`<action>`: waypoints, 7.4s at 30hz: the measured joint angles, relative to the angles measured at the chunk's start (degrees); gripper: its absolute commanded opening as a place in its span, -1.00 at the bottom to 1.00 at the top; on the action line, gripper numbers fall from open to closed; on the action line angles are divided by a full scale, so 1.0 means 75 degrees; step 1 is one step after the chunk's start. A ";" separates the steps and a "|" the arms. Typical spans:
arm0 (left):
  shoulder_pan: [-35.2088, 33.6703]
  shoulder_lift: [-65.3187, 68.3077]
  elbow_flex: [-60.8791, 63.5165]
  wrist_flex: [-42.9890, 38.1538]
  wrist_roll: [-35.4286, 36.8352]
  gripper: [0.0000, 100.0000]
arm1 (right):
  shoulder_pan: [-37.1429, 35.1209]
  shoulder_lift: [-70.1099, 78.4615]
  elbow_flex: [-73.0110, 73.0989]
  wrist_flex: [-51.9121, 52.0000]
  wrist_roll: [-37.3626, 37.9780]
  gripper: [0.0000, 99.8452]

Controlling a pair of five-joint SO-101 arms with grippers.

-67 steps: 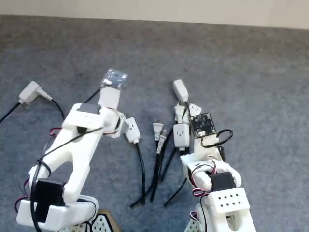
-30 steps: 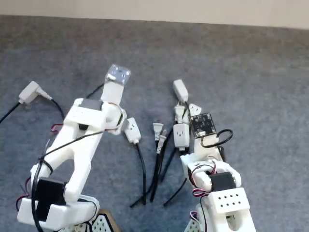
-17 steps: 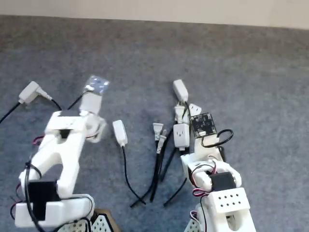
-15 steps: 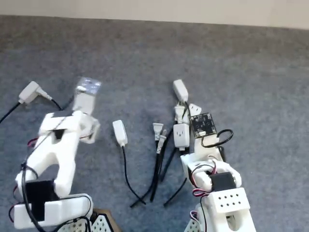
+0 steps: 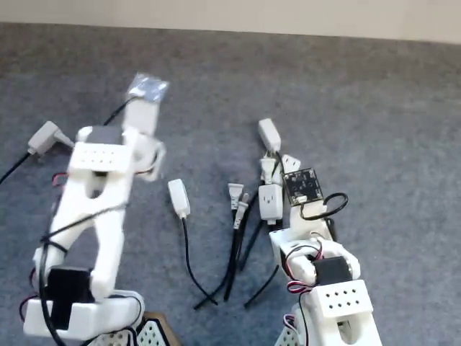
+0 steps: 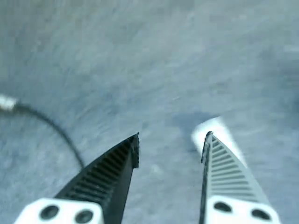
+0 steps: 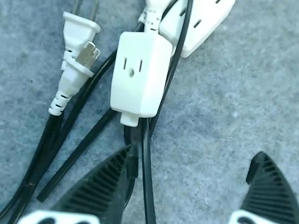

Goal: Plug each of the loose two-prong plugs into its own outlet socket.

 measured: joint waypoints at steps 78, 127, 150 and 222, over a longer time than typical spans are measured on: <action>0.0223 0.2426 -0.3153 0.4560 -0.7092 -0.58 | 0.0000 0.0000 0.0000 0.0082 0.0000 -0.29; -0.2098 -0.1629 0.4618 -0.3798 0.0492 -0.59 | -0.3059 0.8627 -0.5697 -0.0234 -0.3153 -0.73; -0.2098 -0.1629 0.4618 -0.3798 0.0492 -0.60 | -0.2391 0.8627 -0.5697 -0.0234 -0.3177 -0.69; -0.2086 -0.1629 0.4618 -0.3798 0.0492 -0.60 | -0.2098 1.0374 -0.7525 0.1360 0.0551 -0.72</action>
